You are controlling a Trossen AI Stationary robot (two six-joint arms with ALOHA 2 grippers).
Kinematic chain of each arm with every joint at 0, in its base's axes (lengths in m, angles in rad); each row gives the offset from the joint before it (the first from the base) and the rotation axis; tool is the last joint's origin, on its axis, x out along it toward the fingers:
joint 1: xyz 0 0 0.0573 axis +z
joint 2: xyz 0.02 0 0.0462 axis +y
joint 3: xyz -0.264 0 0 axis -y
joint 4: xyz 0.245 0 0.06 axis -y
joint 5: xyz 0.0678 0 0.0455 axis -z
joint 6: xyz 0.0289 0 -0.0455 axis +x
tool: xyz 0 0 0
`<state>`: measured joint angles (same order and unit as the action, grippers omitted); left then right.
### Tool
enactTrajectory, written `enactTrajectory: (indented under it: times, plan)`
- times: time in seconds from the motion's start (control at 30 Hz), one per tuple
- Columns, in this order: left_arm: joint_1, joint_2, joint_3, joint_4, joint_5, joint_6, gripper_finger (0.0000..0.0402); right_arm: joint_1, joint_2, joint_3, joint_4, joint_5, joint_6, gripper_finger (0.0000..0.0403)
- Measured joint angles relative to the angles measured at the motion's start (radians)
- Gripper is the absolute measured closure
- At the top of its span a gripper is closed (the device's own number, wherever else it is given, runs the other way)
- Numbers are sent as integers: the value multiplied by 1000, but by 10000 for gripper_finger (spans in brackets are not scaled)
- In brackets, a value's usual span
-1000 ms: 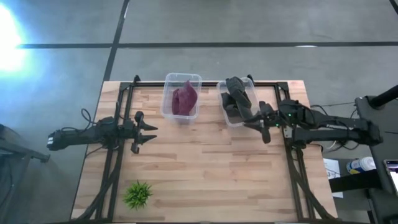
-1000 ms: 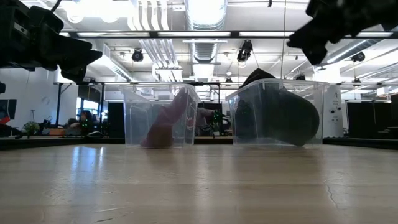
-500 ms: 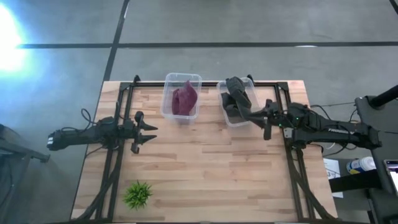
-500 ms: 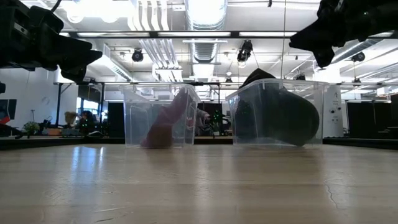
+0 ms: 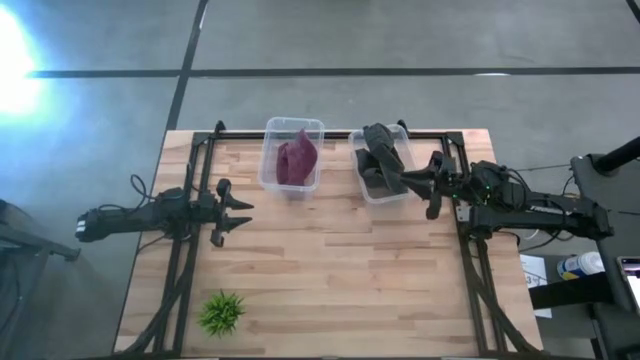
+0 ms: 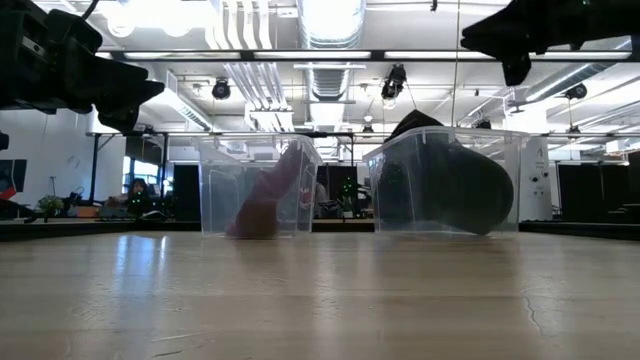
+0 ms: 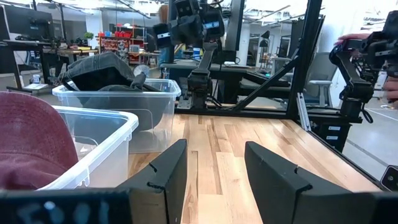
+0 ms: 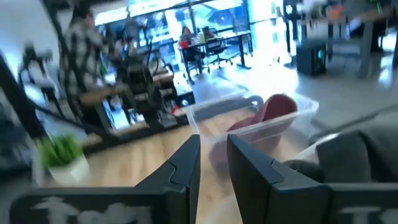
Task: Pick & Place hat
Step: Return to Home Position
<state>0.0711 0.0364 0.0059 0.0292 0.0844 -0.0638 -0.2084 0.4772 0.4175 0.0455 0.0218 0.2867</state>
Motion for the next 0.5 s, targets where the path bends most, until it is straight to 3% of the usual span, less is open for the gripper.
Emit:
enactTrajectory:
  times: [0.17, 0.5]
  plan:
    - [0, 0, 0, 0, 0, 0, 246, 65, -37, -38, -5, 5, -217, 331]
    - [0, 0, 0, 0, 0, 0, 246, 205, -206, -214, 110, -68, -260, 323]
